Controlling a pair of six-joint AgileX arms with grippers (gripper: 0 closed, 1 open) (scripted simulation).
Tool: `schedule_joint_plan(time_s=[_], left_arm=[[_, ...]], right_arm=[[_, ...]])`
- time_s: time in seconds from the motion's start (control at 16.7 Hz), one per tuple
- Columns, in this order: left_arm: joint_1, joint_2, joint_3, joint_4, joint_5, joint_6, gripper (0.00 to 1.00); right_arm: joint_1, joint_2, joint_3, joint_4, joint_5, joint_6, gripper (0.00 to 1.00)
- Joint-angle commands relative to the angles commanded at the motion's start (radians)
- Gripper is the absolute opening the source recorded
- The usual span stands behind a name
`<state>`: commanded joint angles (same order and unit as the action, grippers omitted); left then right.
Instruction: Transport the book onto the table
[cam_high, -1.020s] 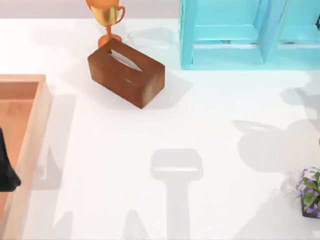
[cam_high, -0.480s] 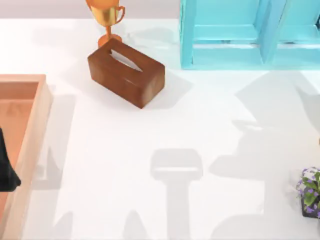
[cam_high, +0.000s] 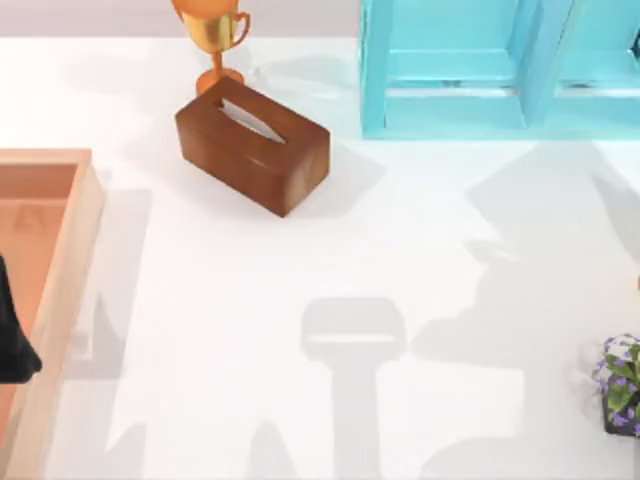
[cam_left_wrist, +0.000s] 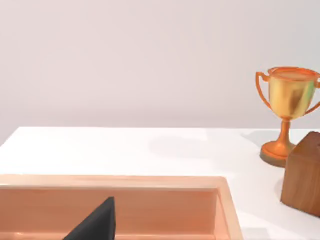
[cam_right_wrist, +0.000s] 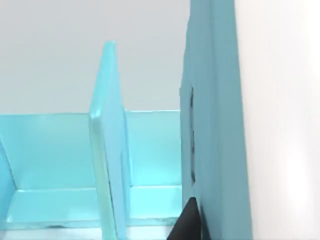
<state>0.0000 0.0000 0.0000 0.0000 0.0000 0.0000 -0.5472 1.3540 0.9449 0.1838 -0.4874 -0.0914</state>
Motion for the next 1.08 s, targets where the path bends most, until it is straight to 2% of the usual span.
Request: schedule_joint_plan(time_s=[0.18, 0.42, 0.54, 0.78, 1.08], left_arm=[[0.000, 0.000, 0.000, 0.000, 0.000, 0.000, 1.00], [0.000, 0.000, 0.000, 0.000, 0.000, 0.000, 1.00], [0.000, 0.000, 0.000, 0.000, 0.000, 0.000, 1.00], [0.000, 0.000, 0.000, 0.000, 0.000, 0.000, 1.00], [0.000, 0.000, 0.000, 0.000, 0.000, 0.000, 1.00]], right_arm=[[0.095, 0.018, 0.062, -0.034, 0.093, -0.001, 0.00], [0.369, 0.071, 0.185, -0.127, 0.357, -0.007, 0.00], [0.569, 0.112, 0.244, -0.187, 0.533, -0.015, 0.00], [1.051, 0.225, 0.319, -0.320, 0.924, -0.049, 0.00], [1.620, 0.400, 0.295, -0.482, 1.392, -0.117, 0.00]])
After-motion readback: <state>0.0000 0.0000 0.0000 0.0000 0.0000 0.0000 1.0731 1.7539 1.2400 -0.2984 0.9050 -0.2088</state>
